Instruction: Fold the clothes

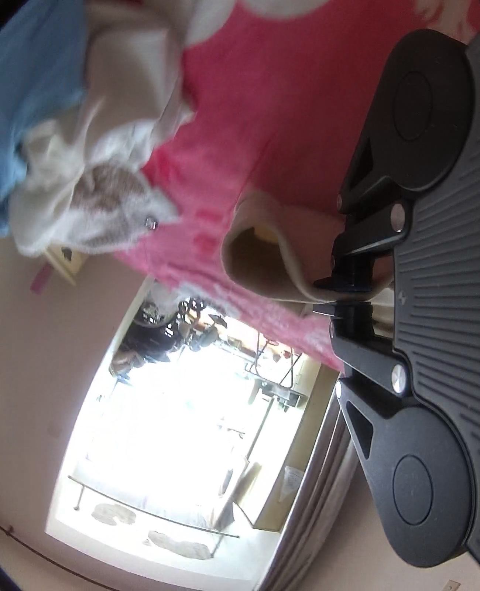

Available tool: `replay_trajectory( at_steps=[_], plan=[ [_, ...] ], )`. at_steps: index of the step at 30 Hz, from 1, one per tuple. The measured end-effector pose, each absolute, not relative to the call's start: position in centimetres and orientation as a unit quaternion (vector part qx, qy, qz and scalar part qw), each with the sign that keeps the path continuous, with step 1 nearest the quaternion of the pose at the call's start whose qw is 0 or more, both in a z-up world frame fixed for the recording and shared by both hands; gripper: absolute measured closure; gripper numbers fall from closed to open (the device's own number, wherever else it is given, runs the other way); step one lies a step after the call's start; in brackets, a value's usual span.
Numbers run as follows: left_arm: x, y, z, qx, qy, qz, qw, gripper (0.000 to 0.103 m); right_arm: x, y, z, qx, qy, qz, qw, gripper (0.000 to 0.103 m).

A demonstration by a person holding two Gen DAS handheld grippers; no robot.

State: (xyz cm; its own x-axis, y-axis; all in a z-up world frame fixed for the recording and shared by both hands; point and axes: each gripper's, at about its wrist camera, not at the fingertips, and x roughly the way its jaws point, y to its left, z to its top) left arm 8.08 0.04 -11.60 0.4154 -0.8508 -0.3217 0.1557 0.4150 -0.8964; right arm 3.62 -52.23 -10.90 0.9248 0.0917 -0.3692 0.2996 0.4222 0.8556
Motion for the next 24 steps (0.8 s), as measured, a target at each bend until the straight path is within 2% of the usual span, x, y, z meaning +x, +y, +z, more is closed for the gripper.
replay_trajectory(
  at_steps=[8, 14, 16, 17, 18, 20, 24],
  plan=[
    [15.7, 4.4, -13.4, -0.494, 0.388, -0.308, 0.714, 0.099, 12.8, -50.4, -7.7, 0.507, 0.201, -0.034, 0.837, 0.097],
    [22.8, 6.2, -16.9, -0.520, 0.401, -0.268, 0.705, 0.098, 23.9, -48.1, -9.9, 0.501, 0.229, -0.023, 0.835, 0.097],
    [25.0, 6.7, -19.7, -0.544, 0.430, -0.246, 0.677, 0.095, 27.8, -47.6, -12.8, 0.505, 0.253, -0.036, 0.825, 0.093],
    [25.7, 7.2, -21.1, -0.562, 0.442, -0.235, 0.658, 0.090, 29.7, -47.4, -14.7, 0.507, 0.273, -0.044, 0.816, 0.091],
    [26.0, 7.8, -22.0, -0.575, 0.440, -0.229, 0.650, 0.081, 31.1, -47.3, -16.7, 0.516, 0.291, -0.062, 0.803, 0.083],
    [25.9, 8.9, -22.6, -0.588, 0.420, -0.232, 0.651, 0.073, 32.3, -47.3, -19.7, 0.543, 0.303, -0.073, 0.780, 0.081],
    [26.5, 10.5, -23.1, -0.605, 0.398, -0.253, 0.641, 0.072, 31.3, -47.0, -20.7, 0.548, 0.275, -0.058, 0.788, 0.076]
  ],
)
